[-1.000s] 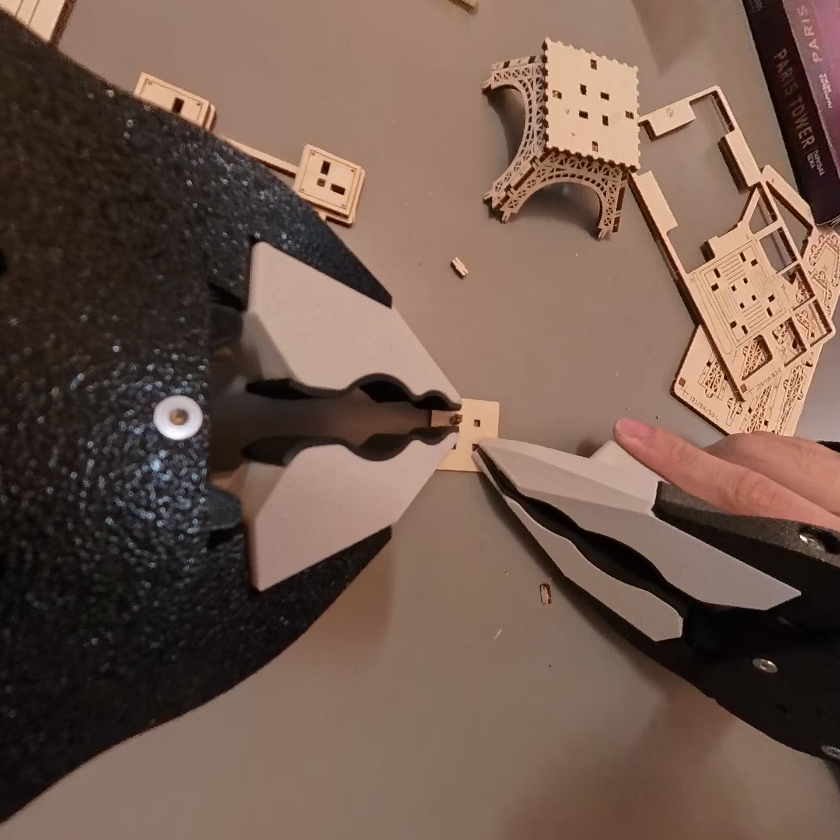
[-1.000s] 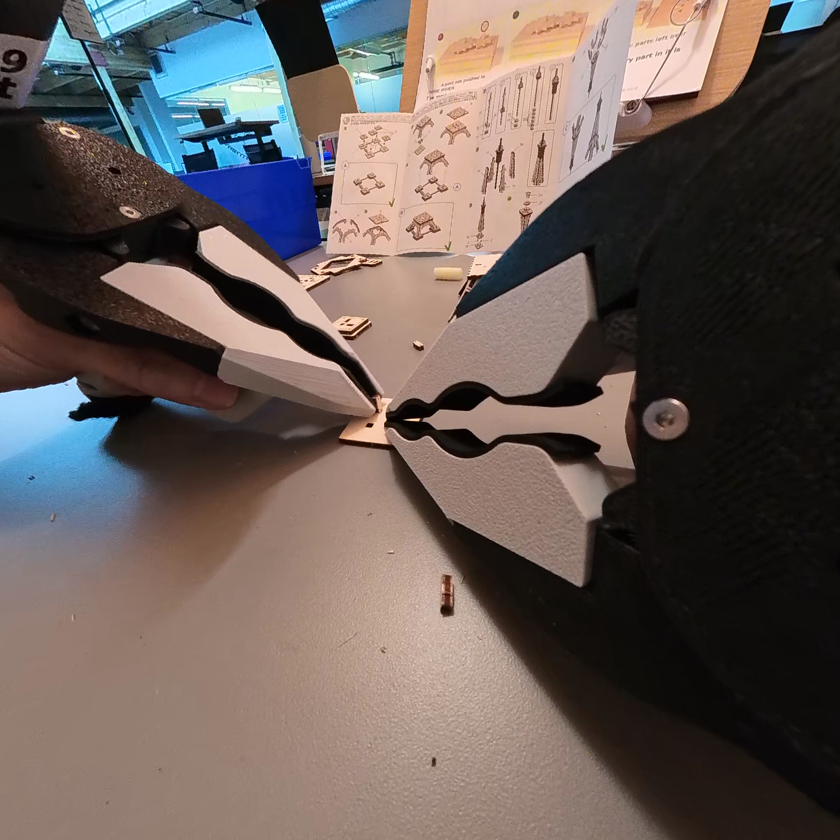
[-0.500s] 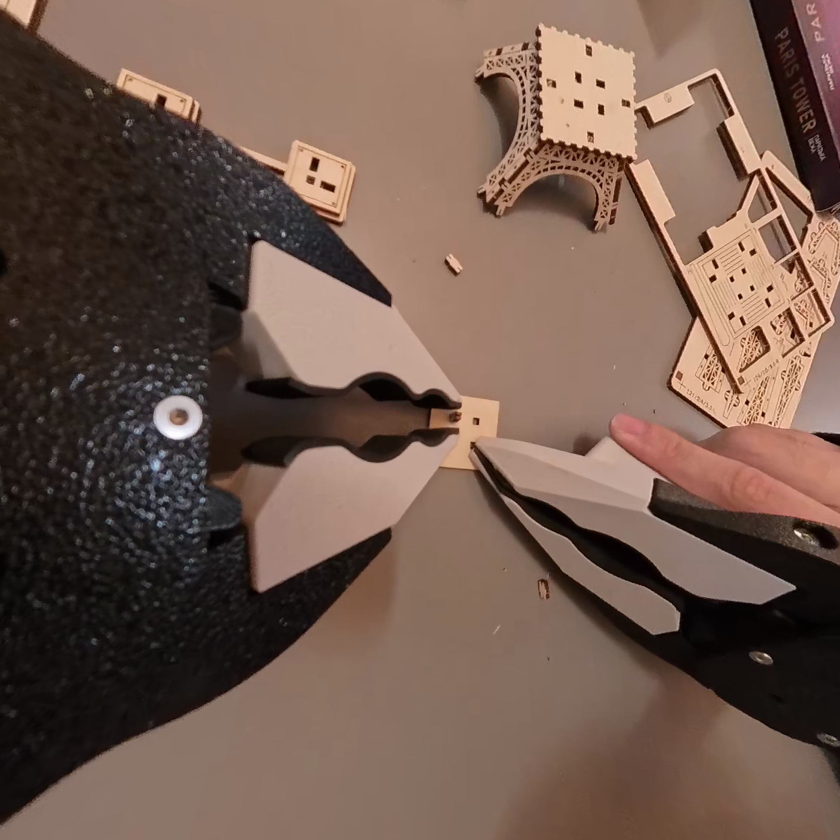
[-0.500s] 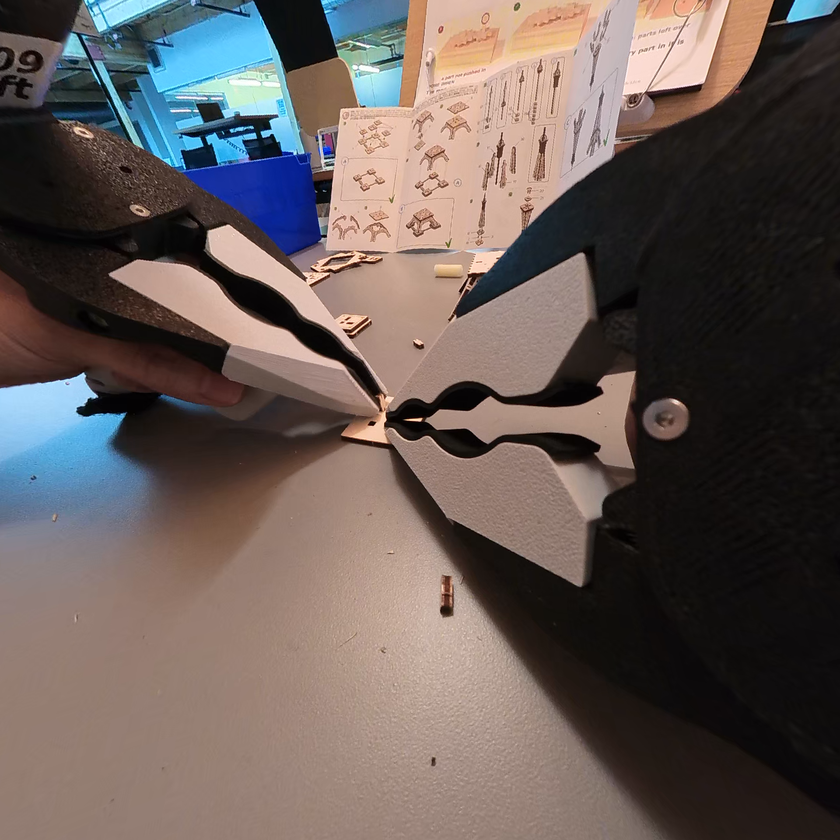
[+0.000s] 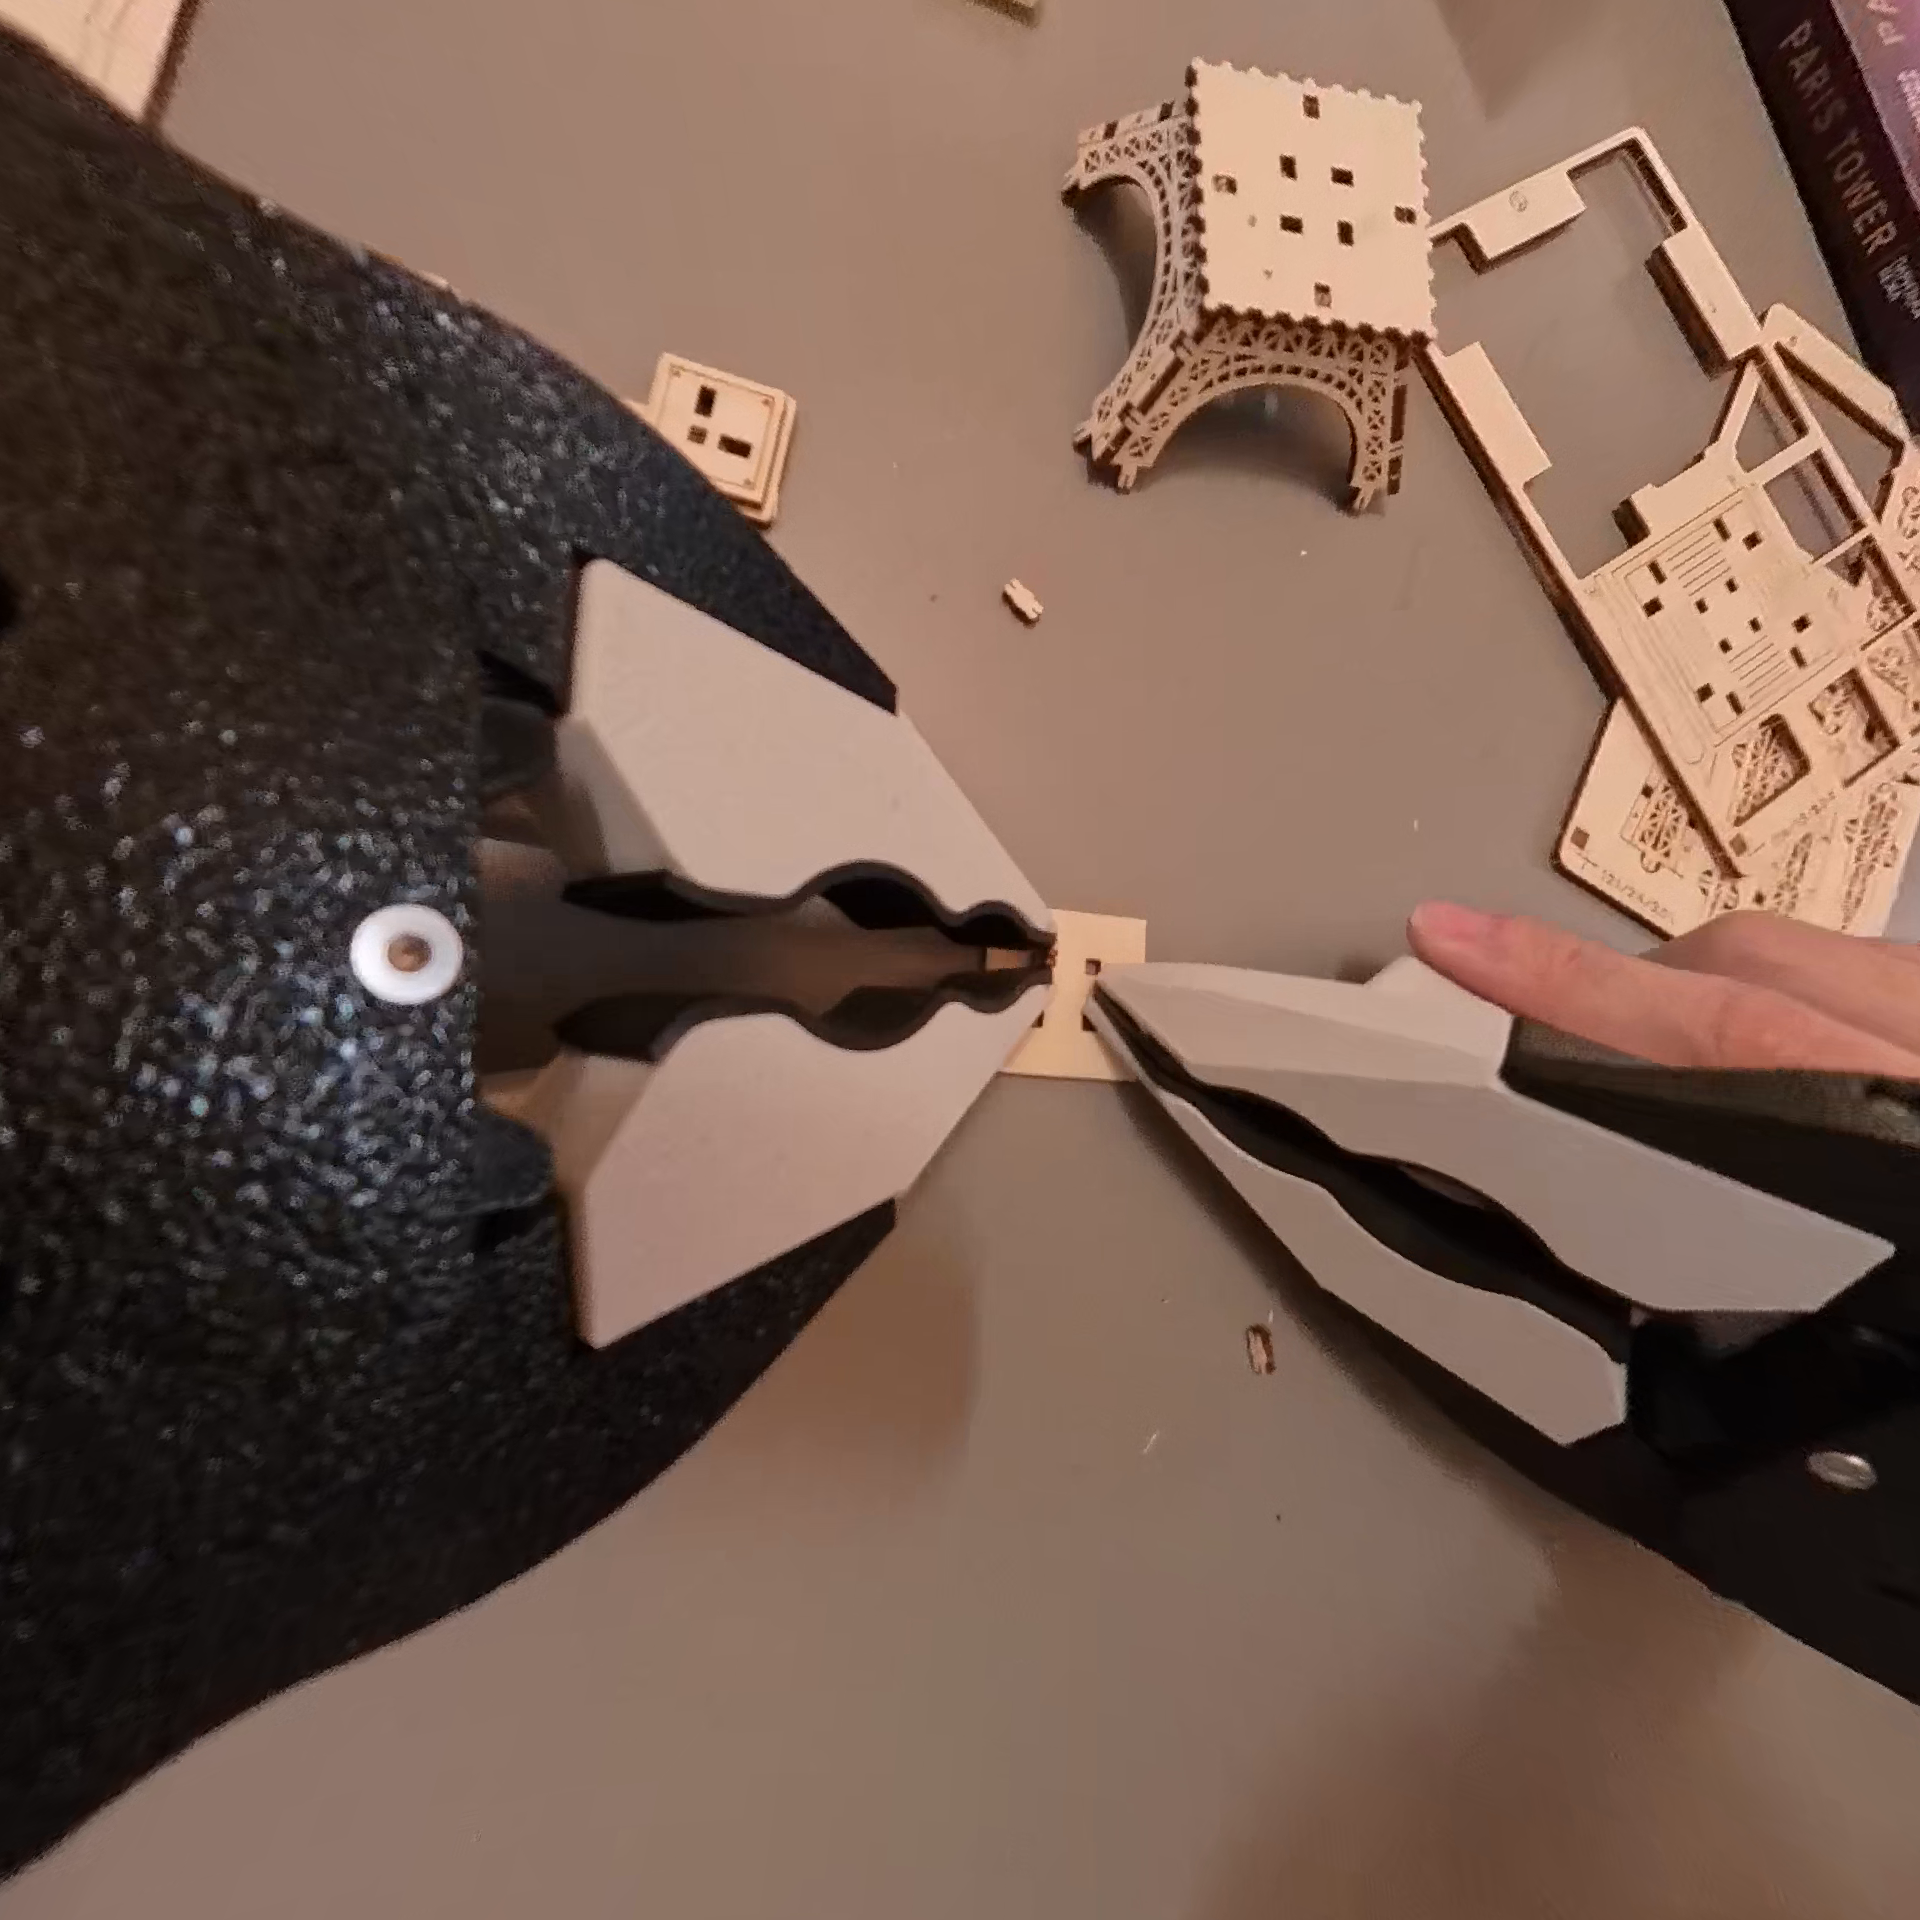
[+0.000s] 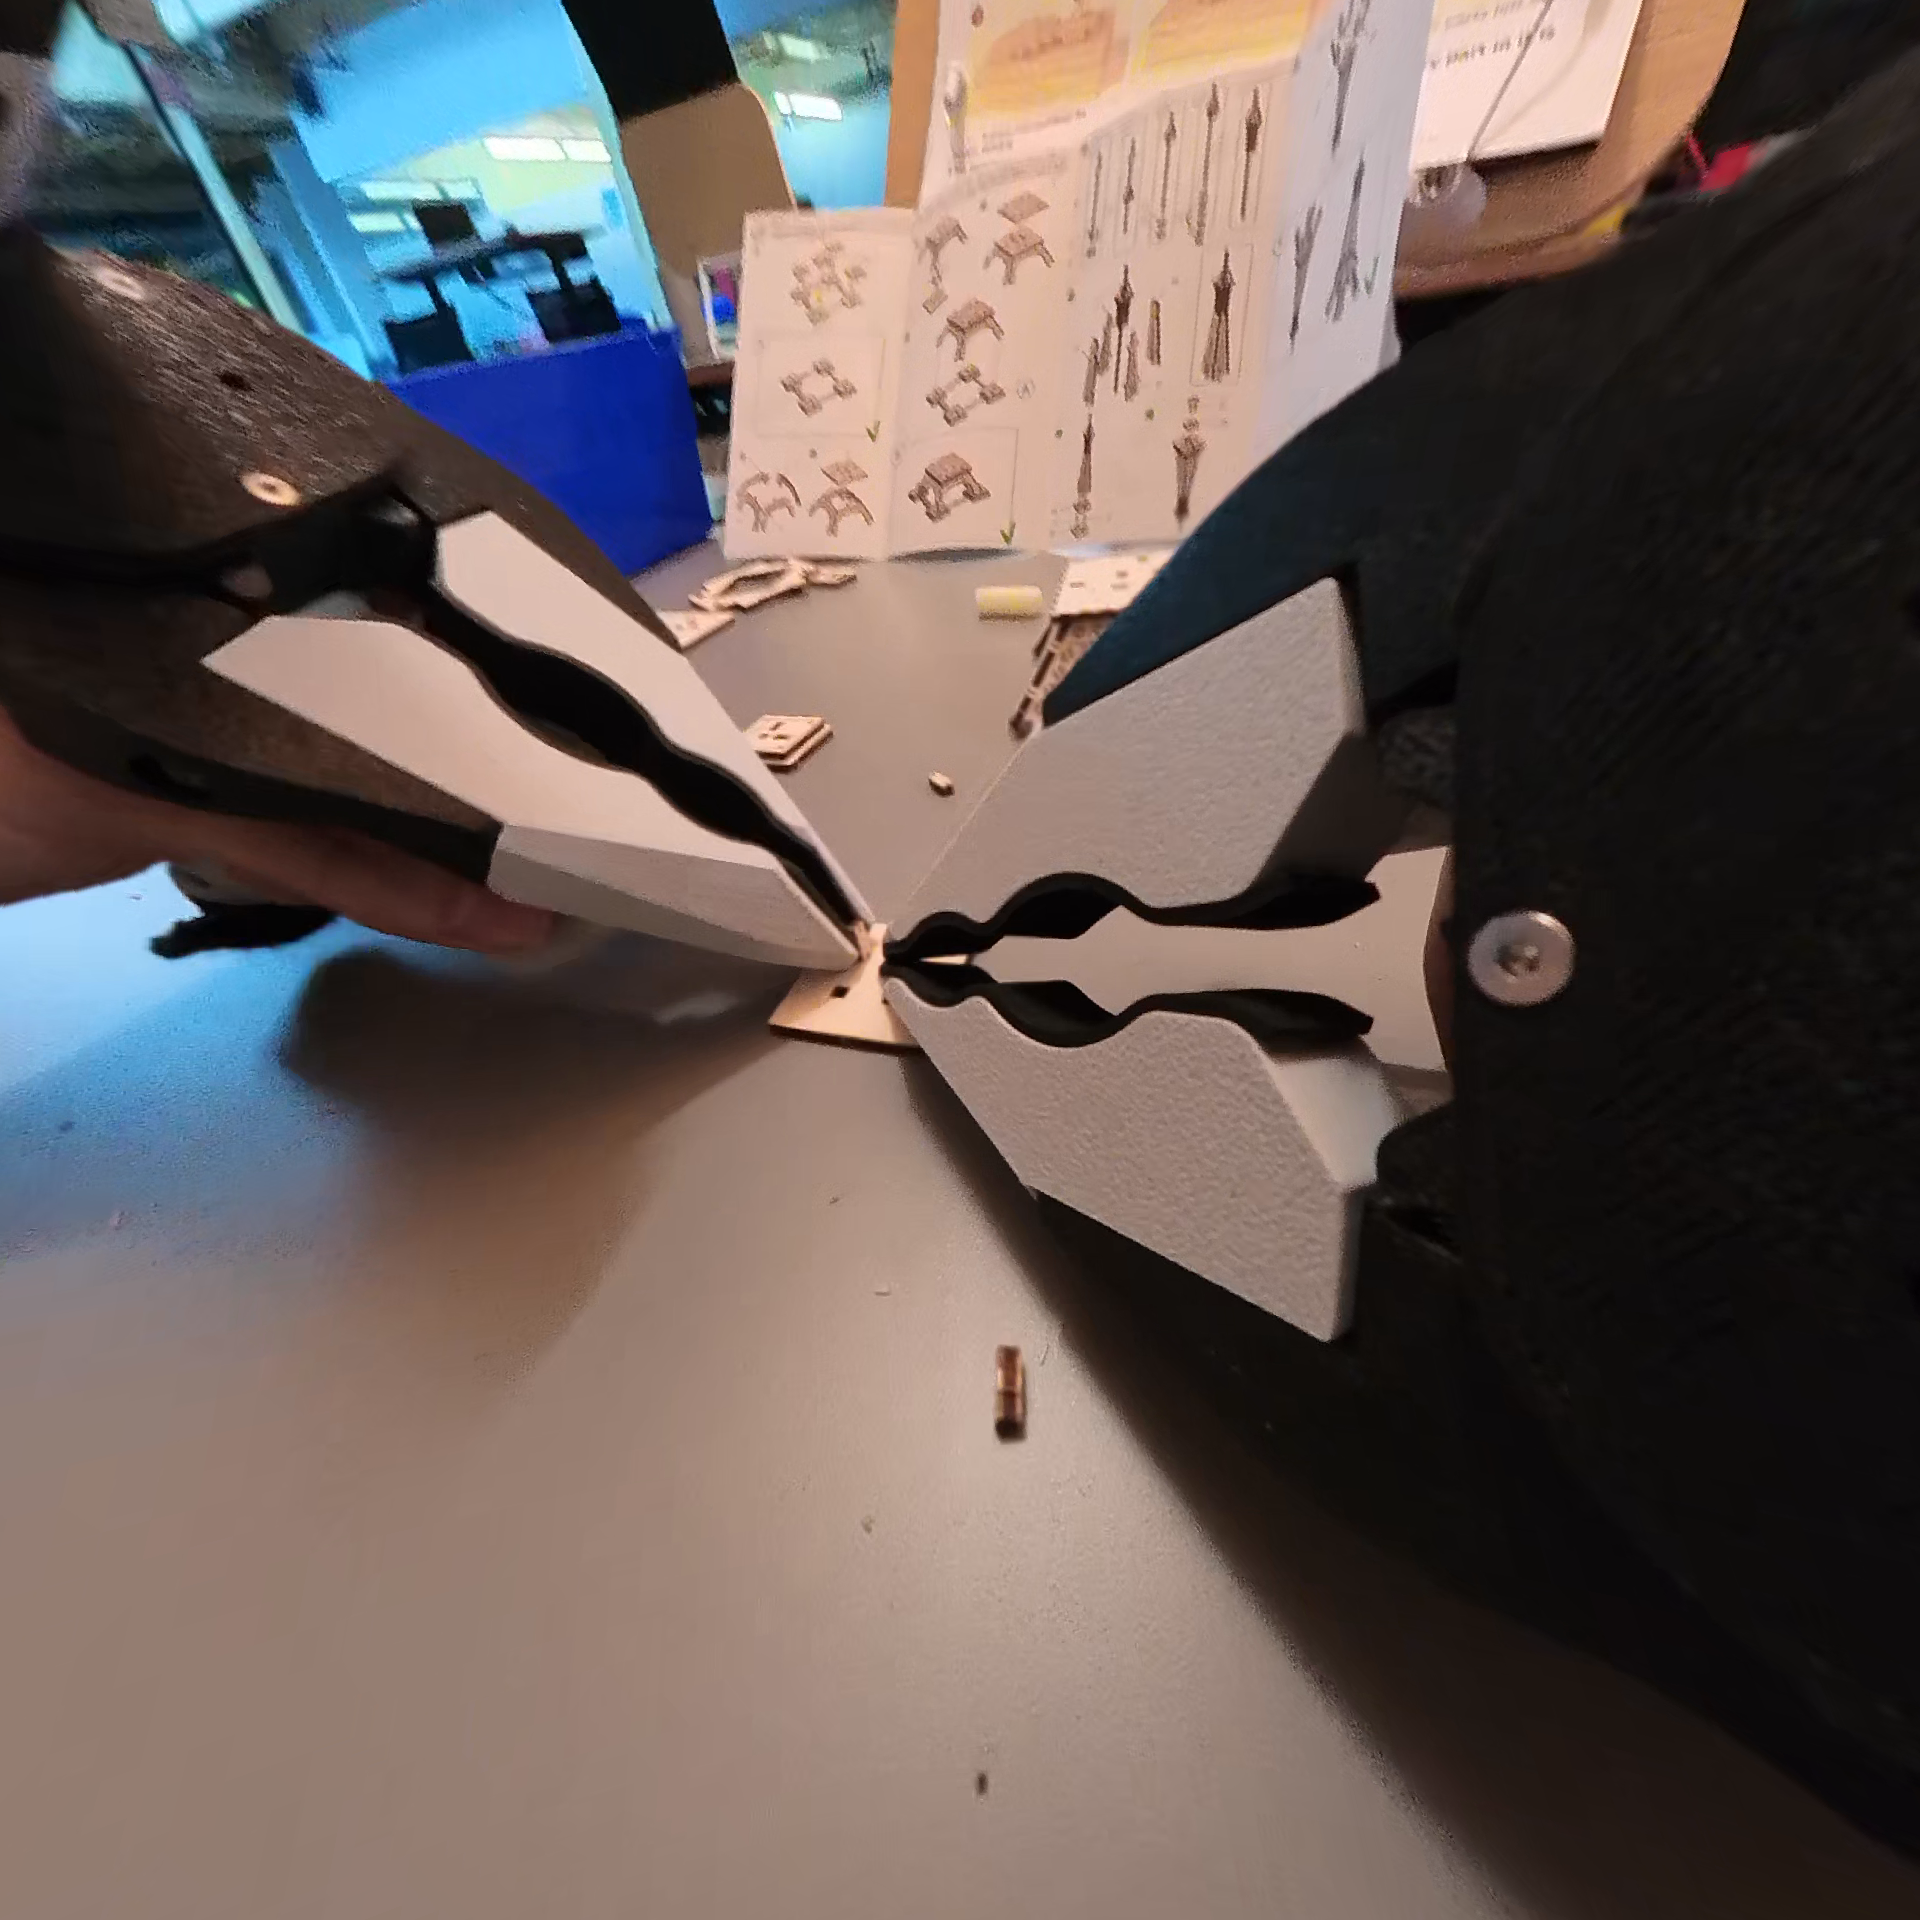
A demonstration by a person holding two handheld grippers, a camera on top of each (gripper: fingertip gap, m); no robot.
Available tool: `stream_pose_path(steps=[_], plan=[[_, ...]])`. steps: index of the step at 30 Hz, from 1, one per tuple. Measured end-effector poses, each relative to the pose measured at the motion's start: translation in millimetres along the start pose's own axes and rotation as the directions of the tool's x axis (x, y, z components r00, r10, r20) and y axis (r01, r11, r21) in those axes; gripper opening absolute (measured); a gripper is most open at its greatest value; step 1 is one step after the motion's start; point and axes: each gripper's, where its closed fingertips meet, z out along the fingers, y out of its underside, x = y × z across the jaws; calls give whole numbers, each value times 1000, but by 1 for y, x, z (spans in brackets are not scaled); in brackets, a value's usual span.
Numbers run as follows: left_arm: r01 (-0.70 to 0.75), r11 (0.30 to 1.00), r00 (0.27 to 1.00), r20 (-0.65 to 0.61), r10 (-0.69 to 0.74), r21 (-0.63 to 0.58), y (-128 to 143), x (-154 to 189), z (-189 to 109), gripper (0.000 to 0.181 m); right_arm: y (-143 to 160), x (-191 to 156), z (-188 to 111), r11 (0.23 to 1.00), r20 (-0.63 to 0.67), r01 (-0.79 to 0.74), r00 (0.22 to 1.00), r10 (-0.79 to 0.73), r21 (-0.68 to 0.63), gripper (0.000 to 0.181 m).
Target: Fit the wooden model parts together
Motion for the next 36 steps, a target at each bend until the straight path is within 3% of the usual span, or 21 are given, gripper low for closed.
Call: stream_pose_path(steps=[3,7,24,36], plan=[[-13,997,1000,9,14,-76,0,0,0,1,1,-1,0,999,37,-50,998,50,-6,0],[-29,988,1000,3,30,-155,0,1,0,1,1,-1,0,1000,17,-10,1000,10,-9,0],[37,973,997,-55,-51,-229,2,2,0,1,2,-3,1,999,30,-32,999,32,-6,0],[29,996,1000,7,-28,-85,1,2,0,2,2,-4,2,1000,22,-25,999,25,-7,0]])
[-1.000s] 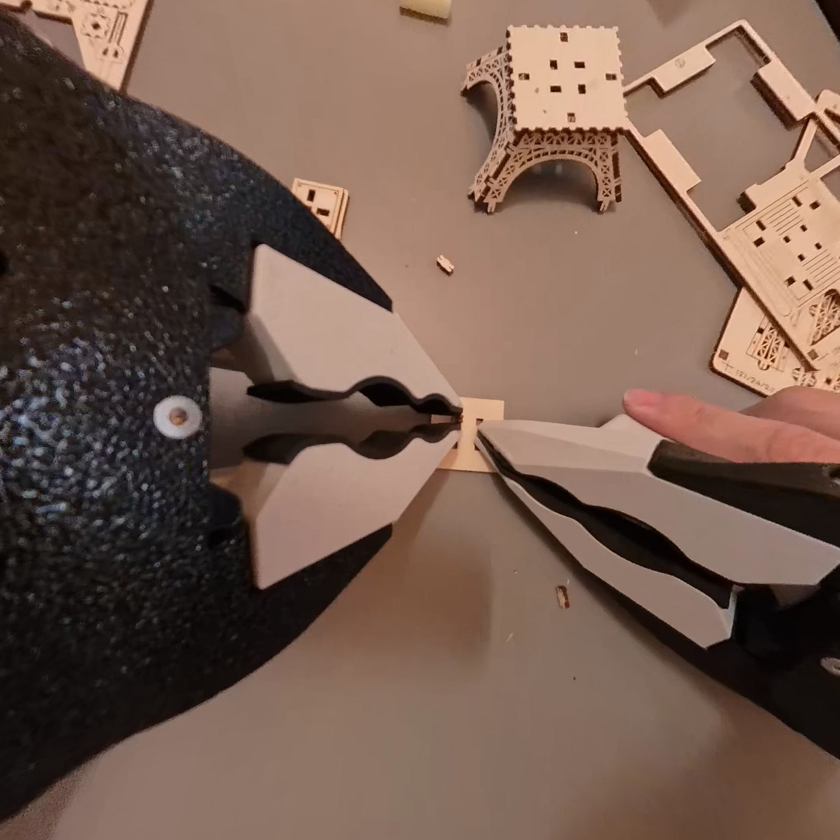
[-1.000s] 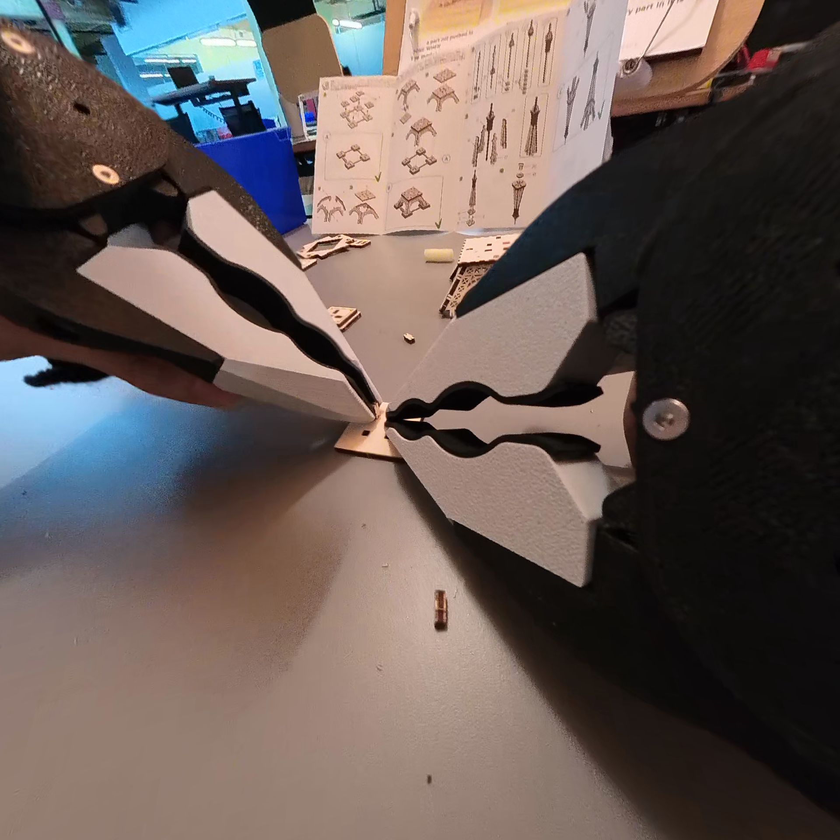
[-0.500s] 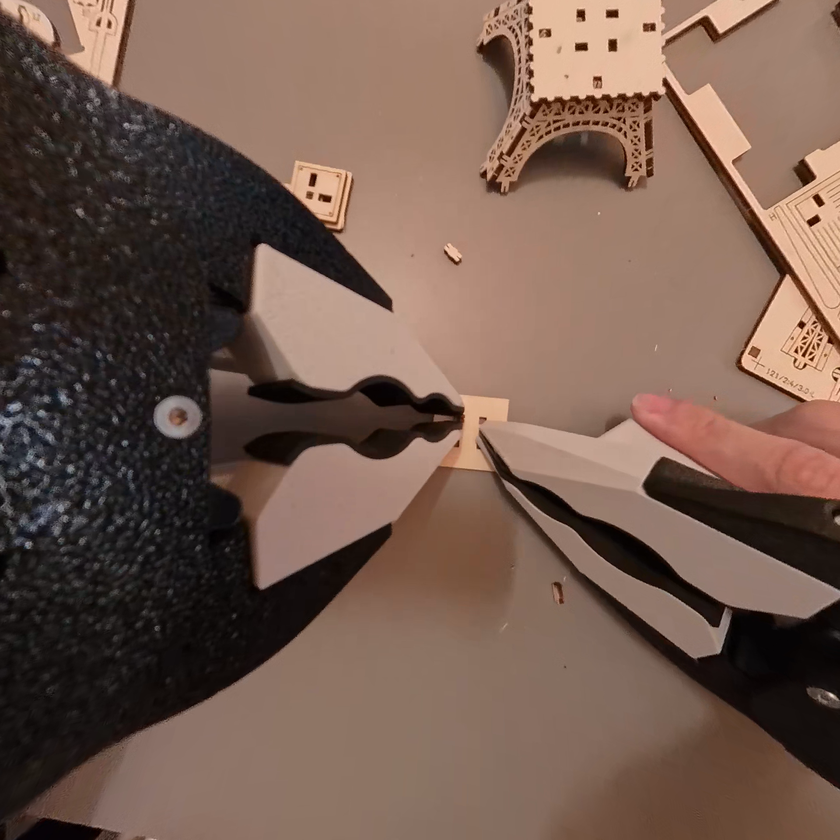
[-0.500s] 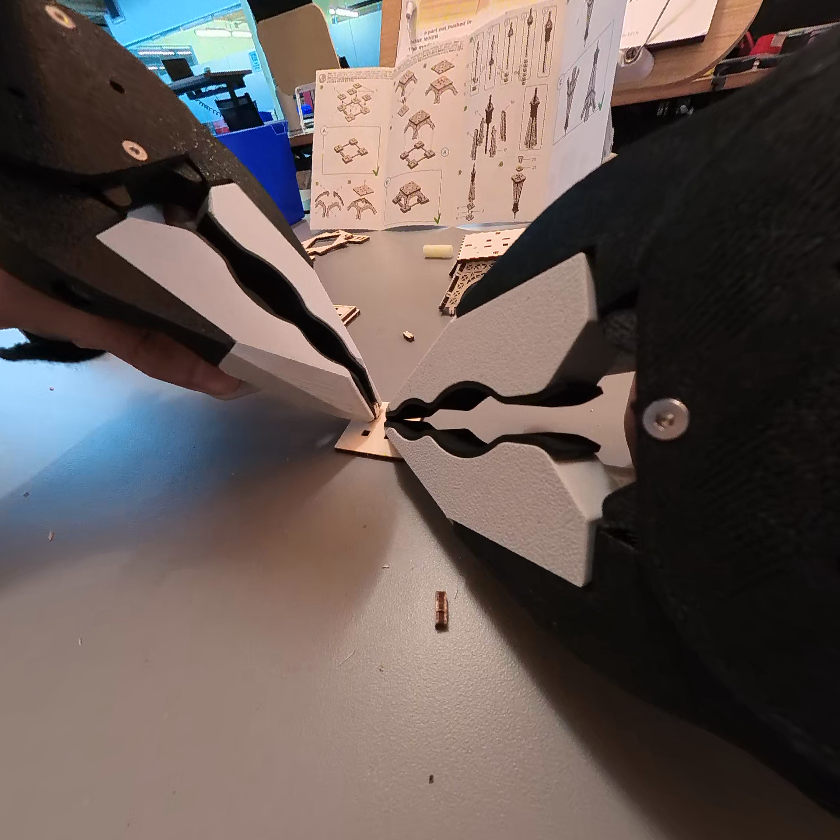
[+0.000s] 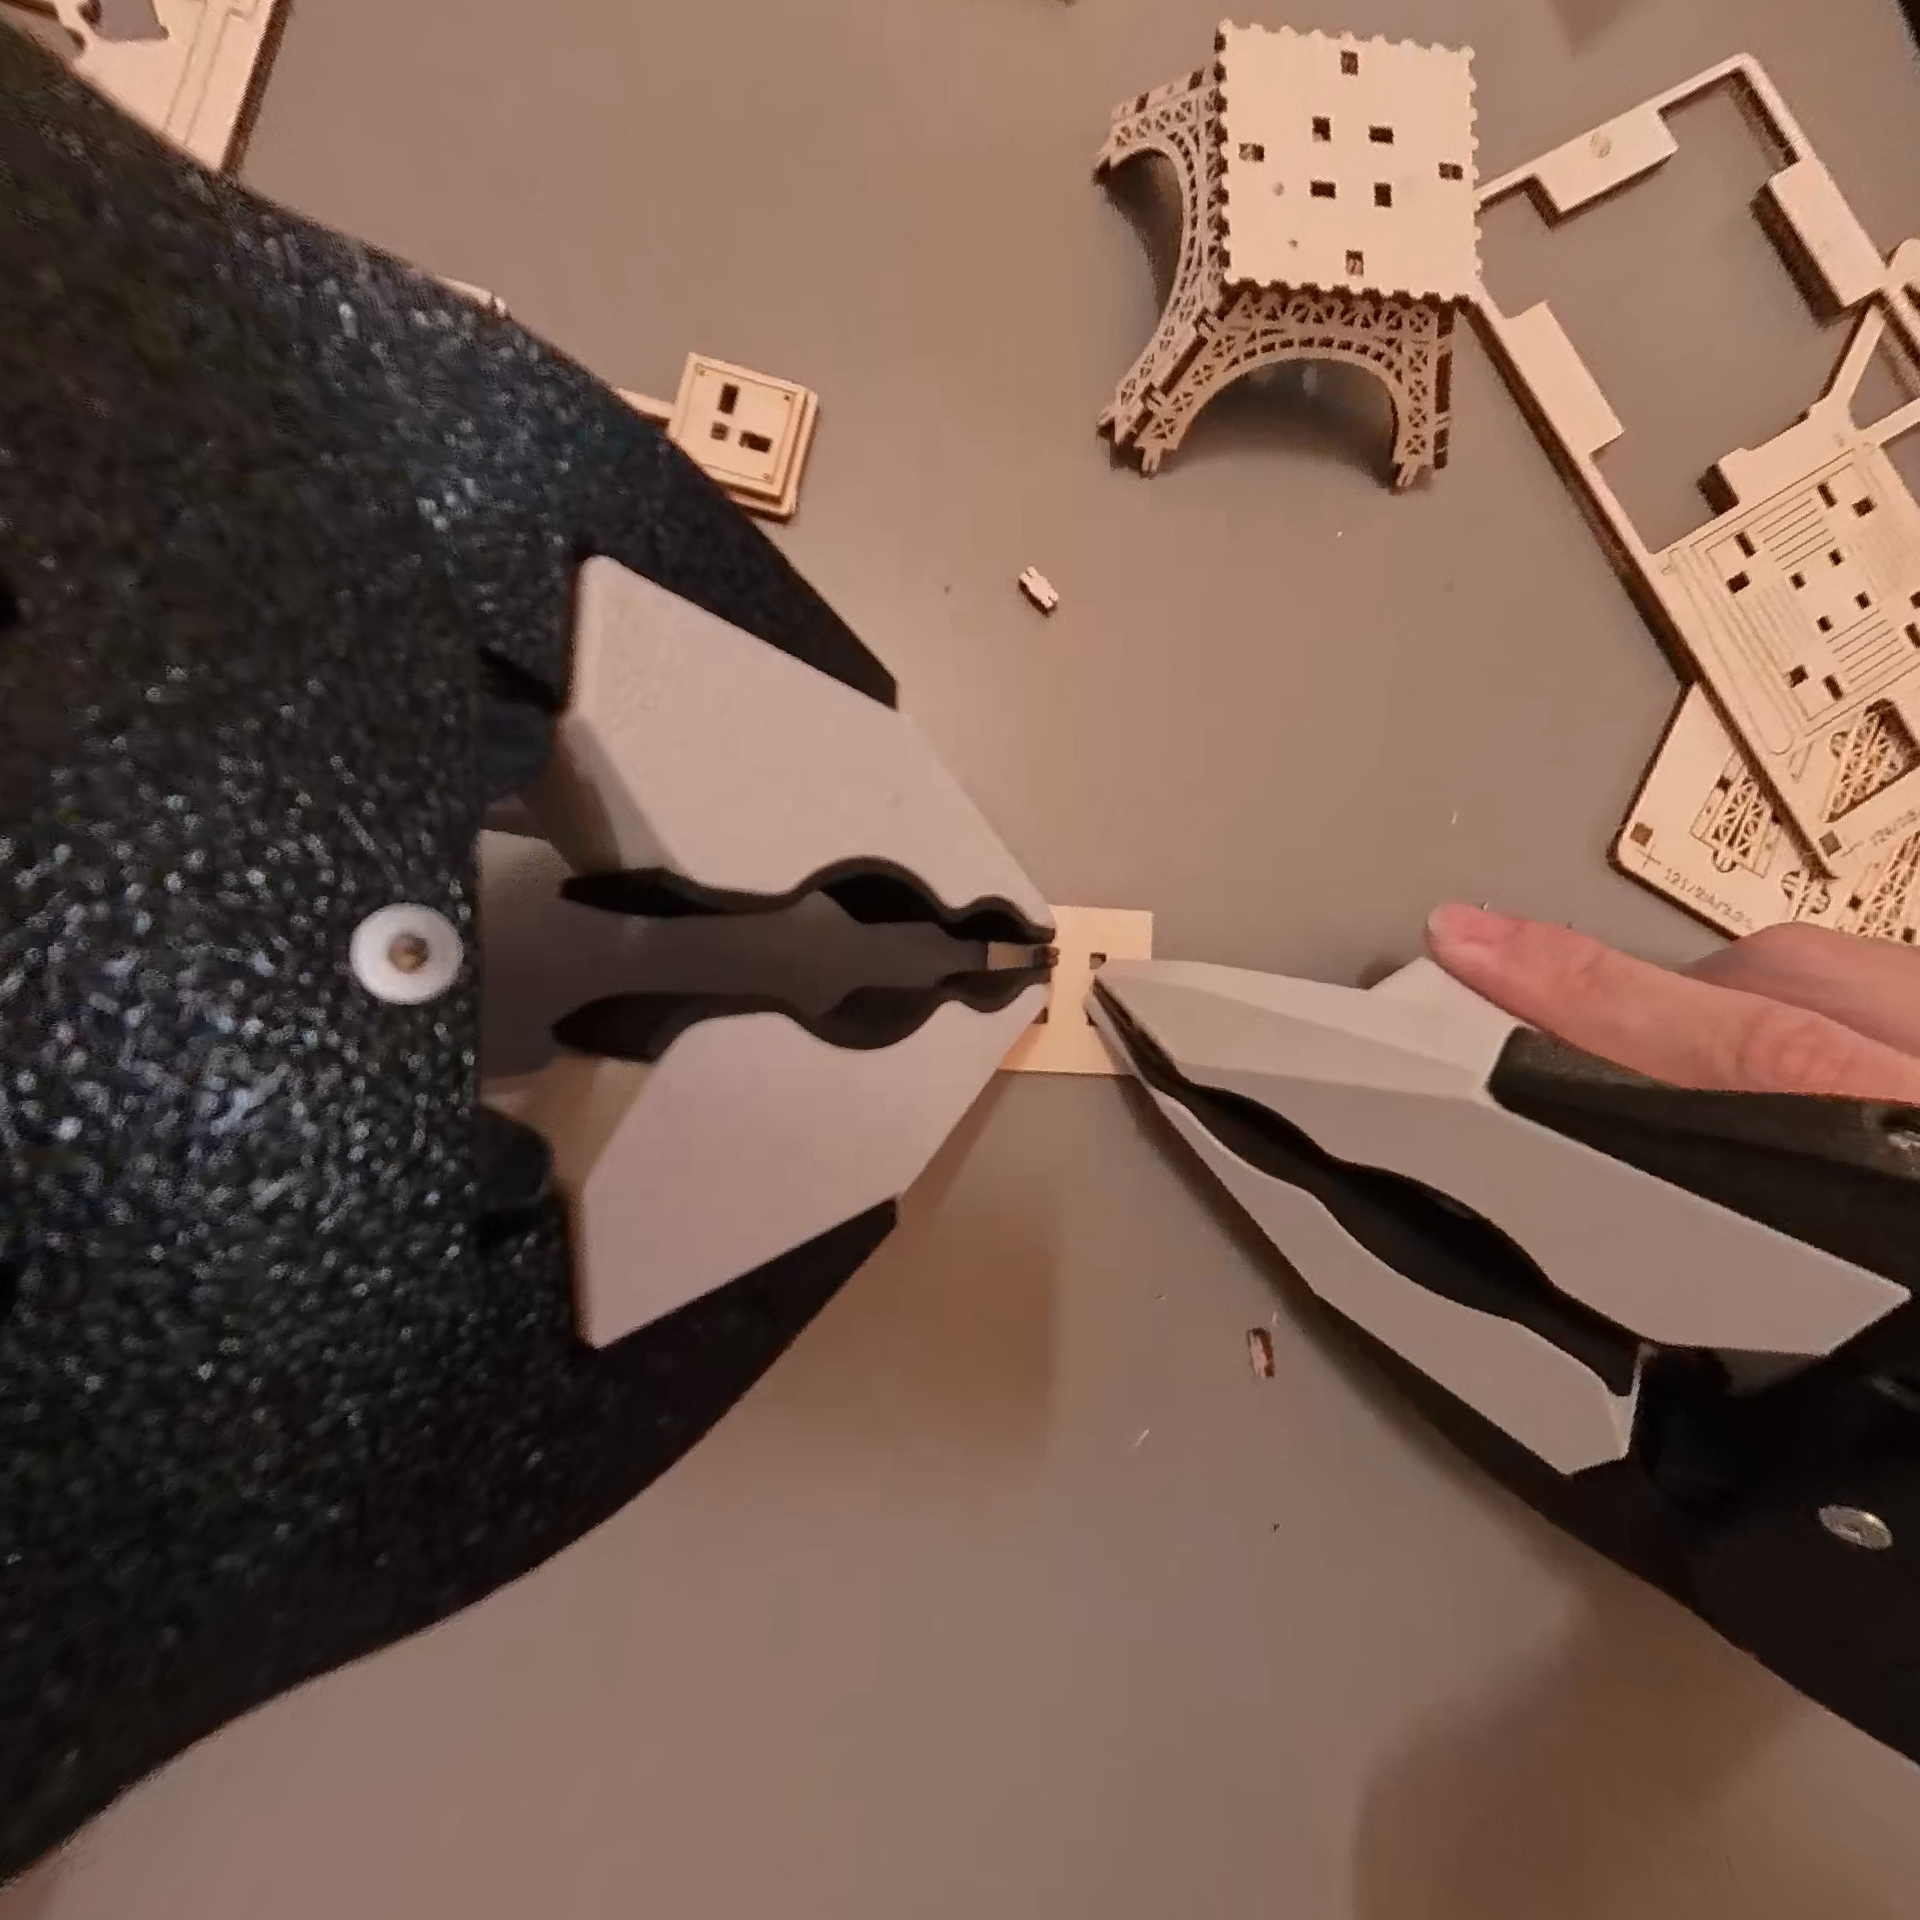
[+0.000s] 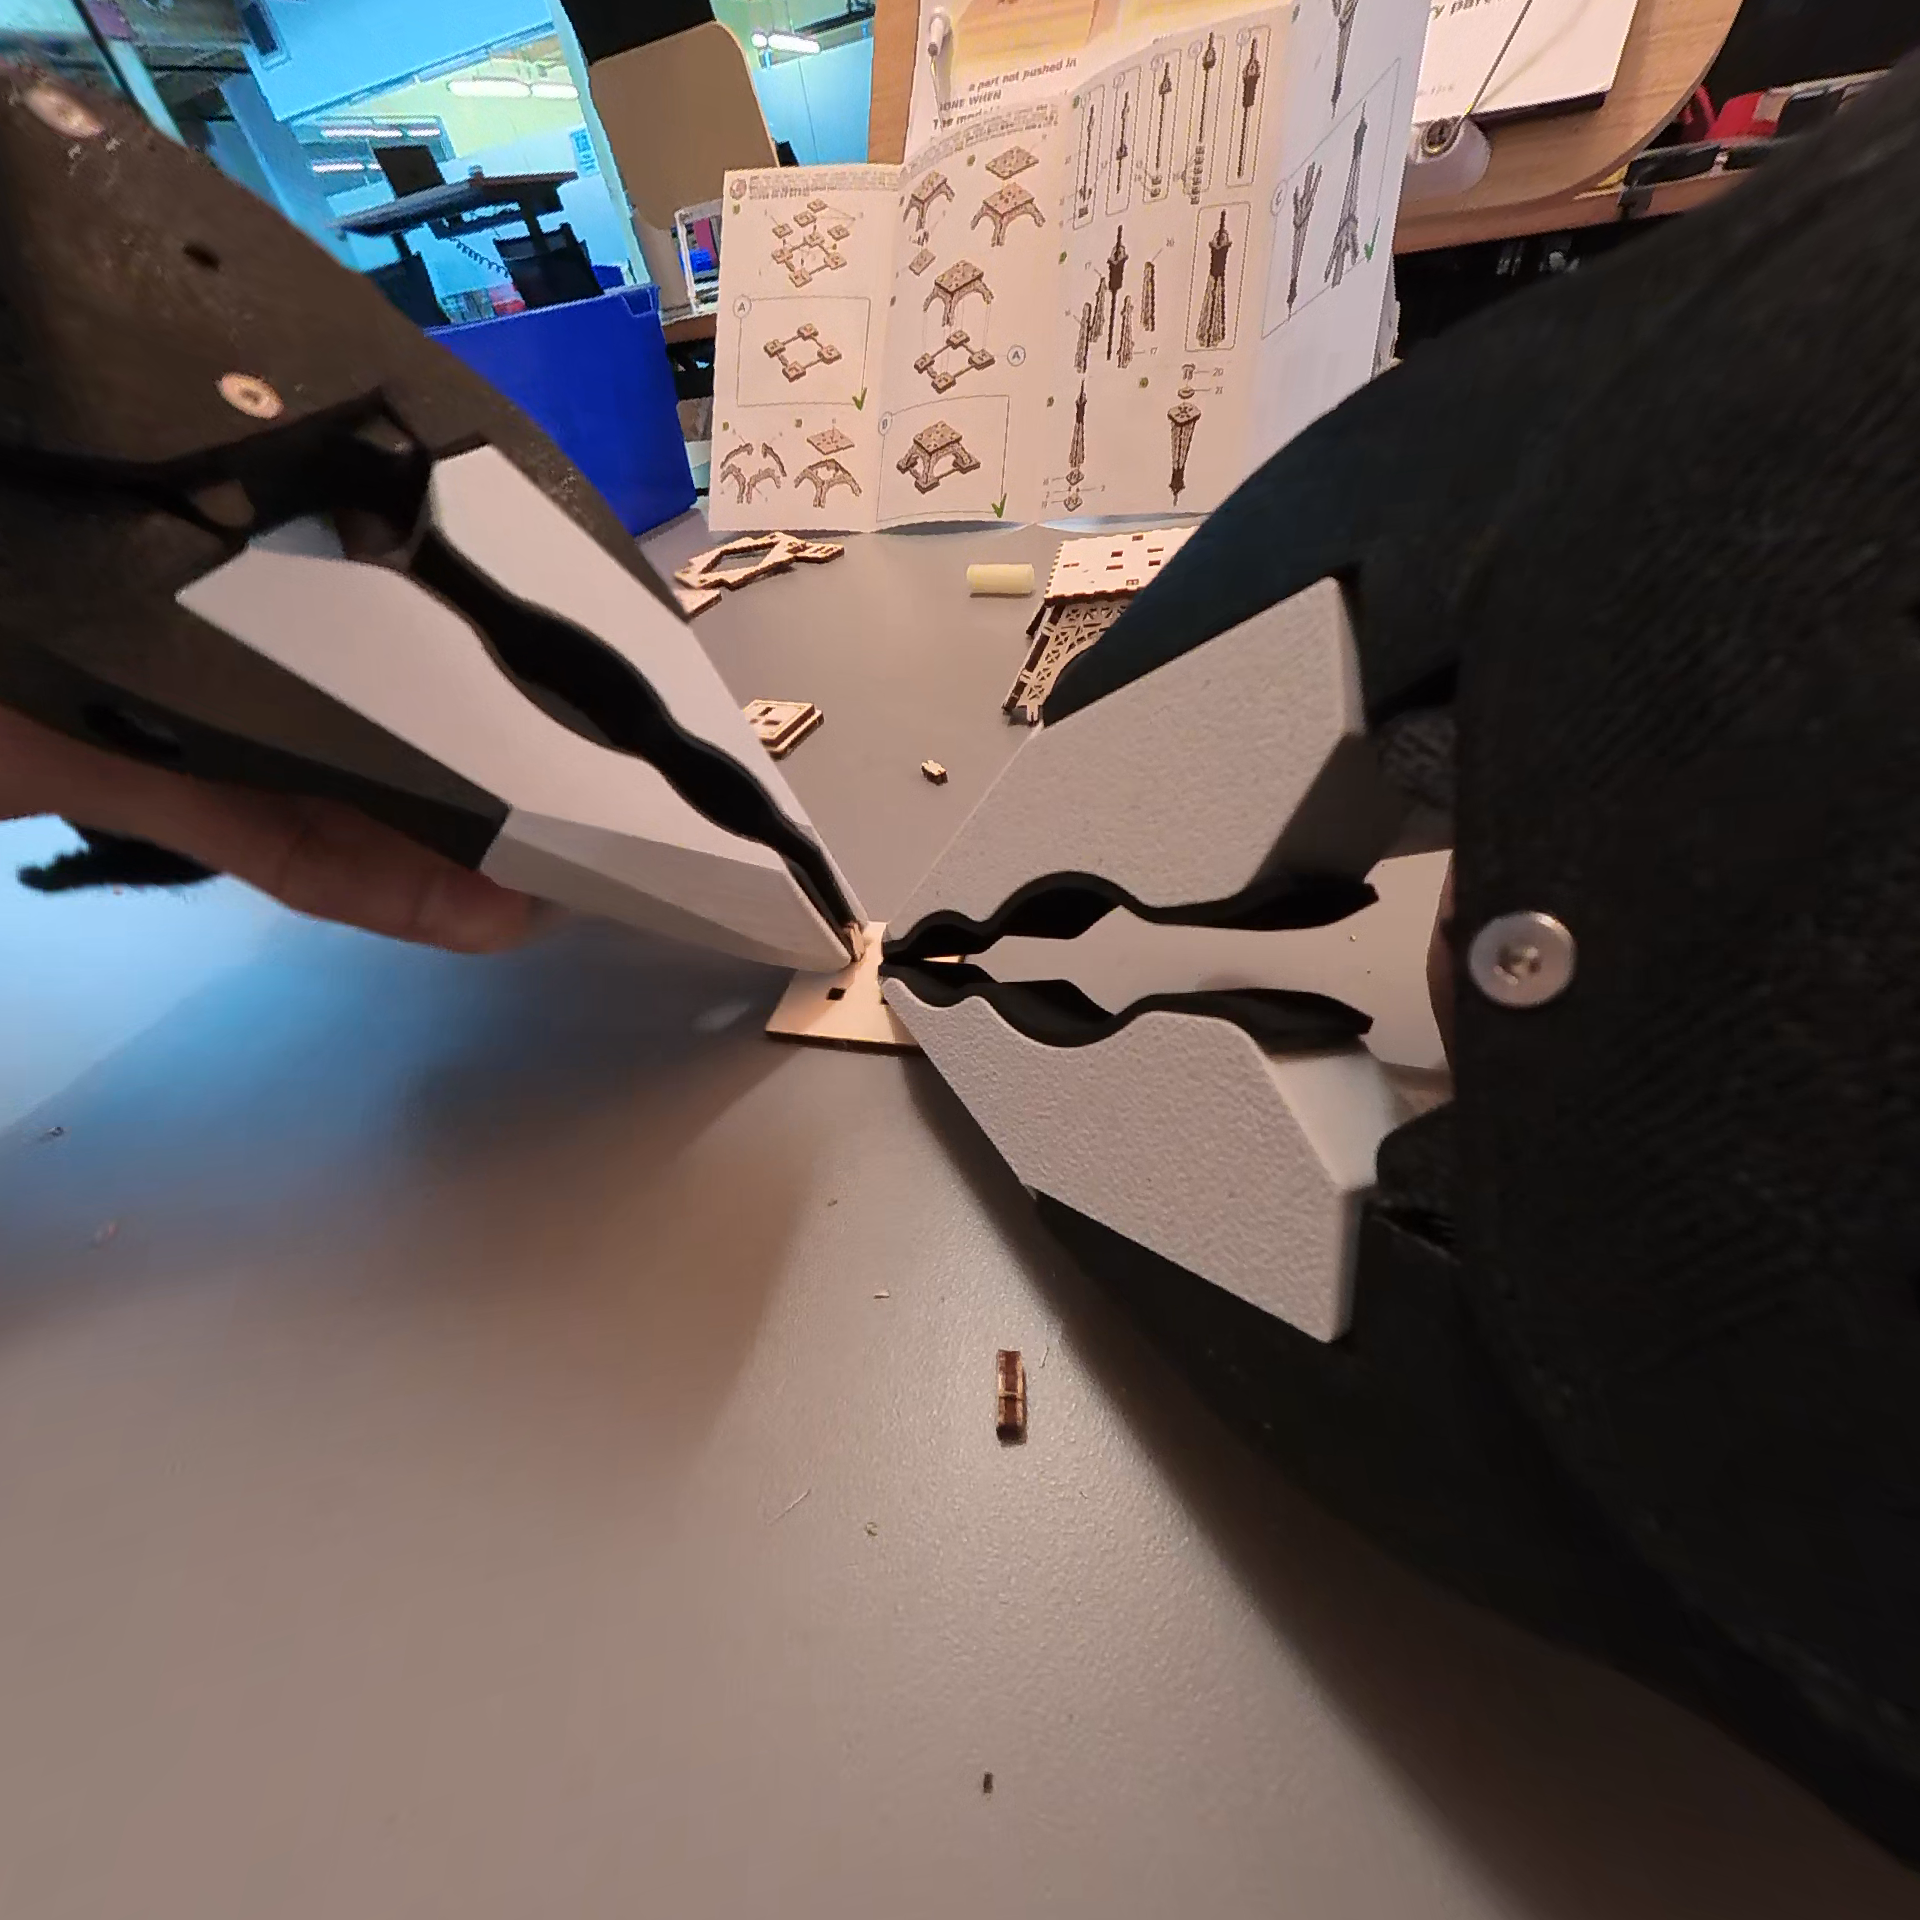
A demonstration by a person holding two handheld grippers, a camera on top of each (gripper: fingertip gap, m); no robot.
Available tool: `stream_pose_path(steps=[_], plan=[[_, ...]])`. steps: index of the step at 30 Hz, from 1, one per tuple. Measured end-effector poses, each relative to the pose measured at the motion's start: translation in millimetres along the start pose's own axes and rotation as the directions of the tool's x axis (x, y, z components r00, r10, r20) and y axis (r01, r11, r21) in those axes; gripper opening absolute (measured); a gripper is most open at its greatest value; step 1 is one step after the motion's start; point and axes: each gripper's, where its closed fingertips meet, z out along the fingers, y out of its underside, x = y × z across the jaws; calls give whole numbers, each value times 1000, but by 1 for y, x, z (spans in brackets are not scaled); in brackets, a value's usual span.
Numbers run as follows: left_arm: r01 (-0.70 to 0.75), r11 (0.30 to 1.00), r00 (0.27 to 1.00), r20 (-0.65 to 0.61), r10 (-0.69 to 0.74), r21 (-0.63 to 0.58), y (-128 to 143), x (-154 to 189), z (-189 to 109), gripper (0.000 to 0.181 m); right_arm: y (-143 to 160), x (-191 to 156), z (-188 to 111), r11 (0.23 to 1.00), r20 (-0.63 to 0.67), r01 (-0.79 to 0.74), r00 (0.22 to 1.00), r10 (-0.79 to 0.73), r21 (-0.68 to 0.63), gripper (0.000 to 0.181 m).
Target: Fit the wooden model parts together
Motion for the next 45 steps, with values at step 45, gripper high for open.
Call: stream_pose_path(steps=[45], plan=[[-101,983,991,-73,113,151,-28,72,23,11,2,-32,-80,928,671,-363,708,220,78,20]])
